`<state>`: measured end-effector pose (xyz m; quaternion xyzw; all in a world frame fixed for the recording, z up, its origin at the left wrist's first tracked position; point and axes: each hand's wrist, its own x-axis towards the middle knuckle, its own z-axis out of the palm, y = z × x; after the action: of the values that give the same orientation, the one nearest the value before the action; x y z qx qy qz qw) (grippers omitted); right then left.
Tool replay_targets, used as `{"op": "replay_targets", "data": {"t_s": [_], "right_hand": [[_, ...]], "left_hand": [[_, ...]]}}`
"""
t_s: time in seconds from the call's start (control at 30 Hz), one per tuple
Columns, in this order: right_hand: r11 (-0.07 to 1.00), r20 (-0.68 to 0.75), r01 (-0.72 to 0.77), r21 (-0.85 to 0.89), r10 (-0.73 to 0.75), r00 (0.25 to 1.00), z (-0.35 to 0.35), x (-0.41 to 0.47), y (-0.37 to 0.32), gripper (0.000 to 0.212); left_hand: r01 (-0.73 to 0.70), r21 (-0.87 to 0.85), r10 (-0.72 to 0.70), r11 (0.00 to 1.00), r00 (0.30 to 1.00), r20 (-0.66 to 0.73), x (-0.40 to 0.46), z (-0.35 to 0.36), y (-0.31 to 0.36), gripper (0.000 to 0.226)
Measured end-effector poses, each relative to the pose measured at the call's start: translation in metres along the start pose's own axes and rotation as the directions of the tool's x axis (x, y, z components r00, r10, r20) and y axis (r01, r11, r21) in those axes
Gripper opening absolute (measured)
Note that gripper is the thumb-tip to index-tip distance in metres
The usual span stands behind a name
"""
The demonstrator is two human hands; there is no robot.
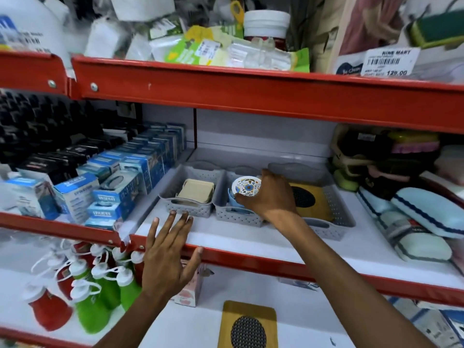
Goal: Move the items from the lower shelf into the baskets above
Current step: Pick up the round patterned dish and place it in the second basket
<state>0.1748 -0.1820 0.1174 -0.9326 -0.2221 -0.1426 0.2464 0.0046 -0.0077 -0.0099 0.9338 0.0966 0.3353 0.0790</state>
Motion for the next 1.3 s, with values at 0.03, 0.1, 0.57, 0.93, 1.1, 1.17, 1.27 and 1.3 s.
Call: {"op": "replay_targets", "data": {"t_s": [0.03, 0.1, 0.57, 0.93, 1.1, 1.17, 1.27, 1.3], "right_hand": [[1.000, 0.006, 0.005, -0.011, -0.005, 1.000, 0.002, 0.007, -0.001, 0.078], [0.999, 0.035, 0.013, -0.046, -0.011, 0.999, 0.007, 0.016, -0.003, 0.076], [0.988, 0.132, 0.139, -0.073, -0.129, 0.983, 0.010, 0.013, 0.013, 0.056], [0.848, 0.026, 0.521, -0.100, -0.521, 0.853, 0.001, -0.101, 0.055, 0.078], [0.649, 0.036, 0.747, -0.148, -0.751, 0.659, 0.033, -0.156, 0.098, 0.065], [0.597, 0.089, 0.783, -0.174, -0.782, 0.617, 0.052, -0.177, 0.120, 0.063], [0.635, 0.221, 0.758, -0.148, -0.726, 0.651, 0.082, -0.206, 0.147, 0.060], [0.671, 0.278, 0.729, -0.134, -0.680, 0.678, 0.092, -0.213, 0.155, 0.060]], "left_hand": [[0.000, -0.007, 0.000, 1.000, 1.000, 0.002, 0.000, 0.000, 0.000, 0.067], [0.003, -0.018, -0.002, 1.000, 1.000, 0.006, 0.000, 0.000, 0.000, 0.067], [0.008, -0.015, -0.008, 1.000, 1.000, 0.007, 0.002, 0.002, -0.002, 0.068], [0.053, 0.019, -0.053, 0.998, 0.999, 0.005, -0.009, -0.006, 0.012, 0.073], [-0.087, -0.002, 0.087, 0.996, 0.996, 0.026, -0.047, 0.002, 0.039, 0.082], [-0.154, -0.036, 0.156, 0.987, 0.985, 0.072, -0.072, 0.016, 0.048, 0.083], [-0.156, -0.106, 0.177, 0.982, 0.956, 0.234, -0.109, 0.045, 0.057, 0.080], [-0.134, -0.124, 0.166, 0.983, 0.938, 0.304, -0.119, 0.058, 0.058, 0.079]]}}
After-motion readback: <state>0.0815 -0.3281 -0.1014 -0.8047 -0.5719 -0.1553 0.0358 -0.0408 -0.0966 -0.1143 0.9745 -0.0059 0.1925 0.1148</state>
